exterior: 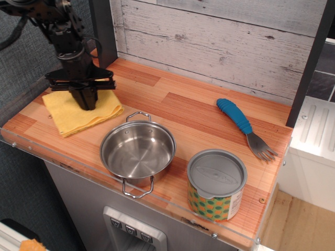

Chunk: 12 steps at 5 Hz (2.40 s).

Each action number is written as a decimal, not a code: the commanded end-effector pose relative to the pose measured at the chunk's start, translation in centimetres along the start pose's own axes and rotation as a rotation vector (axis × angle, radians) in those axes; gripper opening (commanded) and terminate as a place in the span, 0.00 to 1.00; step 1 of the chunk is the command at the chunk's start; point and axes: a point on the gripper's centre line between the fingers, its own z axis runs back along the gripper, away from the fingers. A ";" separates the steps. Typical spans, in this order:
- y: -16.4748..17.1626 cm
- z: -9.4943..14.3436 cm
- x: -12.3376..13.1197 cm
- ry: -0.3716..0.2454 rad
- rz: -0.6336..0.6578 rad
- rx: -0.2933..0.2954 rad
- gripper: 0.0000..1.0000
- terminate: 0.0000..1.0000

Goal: Slide the yellow rag back so that it touches the wall.

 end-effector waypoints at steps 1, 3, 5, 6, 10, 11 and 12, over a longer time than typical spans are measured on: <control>-4.2 0.6 1.4 -0.105 0.241 -0.031 0.00 0.00; -6.8 0.2 3.3 -0.171 0.355 -0.047 0.00 0.00; -8.9 -0.2 4.9 -0.190 0.406 -0.084 0.00 0.00; -9.5 -0.5 5.4 -0.192 0.411 -0.115 0.00 0.00; -9.3 2.3 5.8 -0.222 0.401 -0.082 0.00 0.00; -9.3 3.4 6.3 -0.278 0.318 -0.080 1.00 0.00; -9.5 5.1 7.1 -0.404 0.273 -0.088 1.00 0.00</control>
